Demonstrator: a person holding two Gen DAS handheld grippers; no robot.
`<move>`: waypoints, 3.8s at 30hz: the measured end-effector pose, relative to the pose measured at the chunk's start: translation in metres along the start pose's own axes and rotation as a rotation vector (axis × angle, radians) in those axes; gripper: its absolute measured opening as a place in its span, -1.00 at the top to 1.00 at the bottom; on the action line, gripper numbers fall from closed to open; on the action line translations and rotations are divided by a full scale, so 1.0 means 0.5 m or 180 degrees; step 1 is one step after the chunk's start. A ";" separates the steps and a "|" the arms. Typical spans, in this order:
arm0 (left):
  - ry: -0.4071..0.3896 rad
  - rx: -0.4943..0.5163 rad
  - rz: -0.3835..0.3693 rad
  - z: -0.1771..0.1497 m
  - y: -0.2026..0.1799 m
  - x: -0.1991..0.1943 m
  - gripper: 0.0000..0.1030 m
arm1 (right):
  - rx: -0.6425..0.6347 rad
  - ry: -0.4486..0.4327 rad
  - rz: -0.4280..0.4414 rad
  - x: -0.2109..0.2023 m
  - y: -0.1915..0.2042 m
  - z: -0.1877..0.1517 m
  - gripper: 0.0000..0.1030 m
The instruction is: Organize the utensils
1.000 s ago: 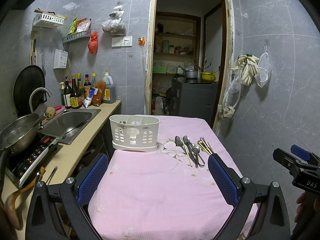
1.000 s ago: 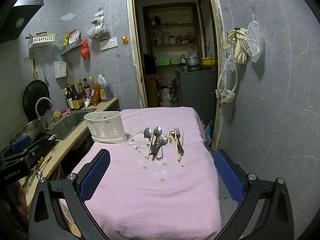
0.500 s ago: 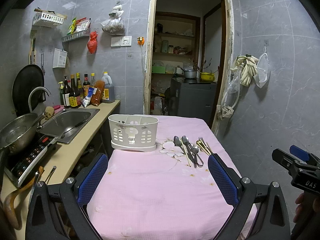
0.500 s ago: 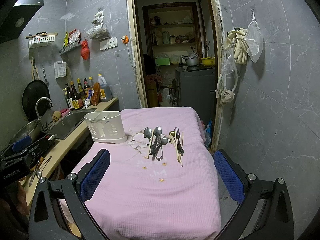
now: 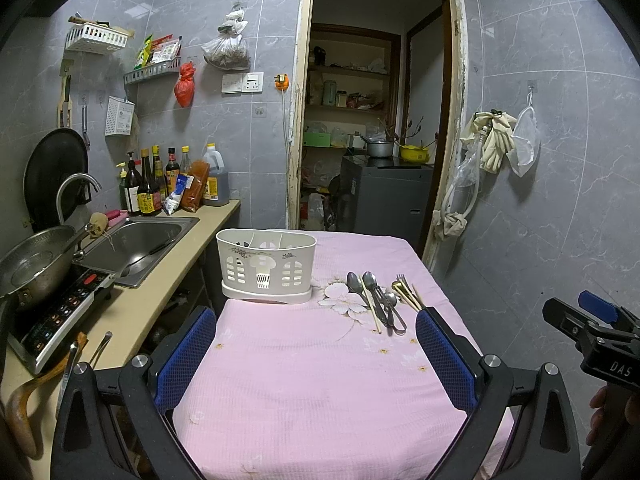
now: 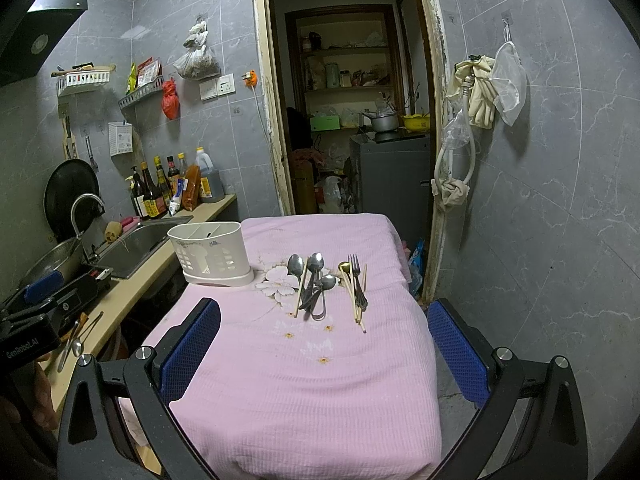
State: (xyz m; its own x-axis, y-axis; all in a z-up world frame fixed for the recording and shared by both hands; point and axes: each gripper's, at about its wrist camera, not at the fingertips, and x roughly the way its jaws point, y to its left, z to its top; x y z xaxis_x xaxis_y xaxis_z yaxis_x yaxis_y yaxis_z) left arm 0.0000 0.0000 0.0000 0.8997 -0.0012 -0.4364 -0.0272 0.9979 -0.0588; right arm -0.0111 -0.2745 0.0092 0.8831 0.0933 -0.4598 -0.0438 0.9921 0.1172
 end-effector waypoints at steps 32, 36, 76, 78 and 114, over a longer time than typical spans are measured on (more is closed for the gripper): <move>-0.0003 -0.0009 -0.0004 0.000 0.000 0.000 -0.96 | -0.0004 0.0002 0.0000 0.000 -0.002 -0.002 -0.98; -0.0003 -0.0012 -0.0005 0.000 0.000 0.000 -0.96 | -0.0008 0.0004 0.0001 -0.001 -0.002 -0.002 -0.98; -0.0579 0.0104 -0.0449 0.186 -0.060 0.282 -0.96 | 0.0133 -0.0482 -0.0248 0.218 -0.039 0.196 -0.98; -0.0604 0.0108 -0.0458 0.186 -0.063 0.304 -0.96 | 0.0105 -0.0445 -0.0215 0.245 -0.054 0.197 -0.98; 0.1148 -0.0049 -0.0186 -0.014 -0.163 0.866 -0.15 | 0.0283 0.1436 0.0705 0.885 -0.181 -0.048 0.50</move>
State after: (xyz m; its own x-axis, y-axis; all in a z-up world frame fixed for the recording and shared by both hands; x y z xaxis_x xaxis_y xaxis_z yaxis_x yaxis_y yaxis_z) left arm 0.3888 -0.0824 -0.1905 0.6886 -0.0836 -0.7203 0.0108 0.9944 -0.1051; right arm 0.3727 -0.3212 -0.2259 0.5666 0.3468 -0.7474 -0.1499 0.9353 0.3204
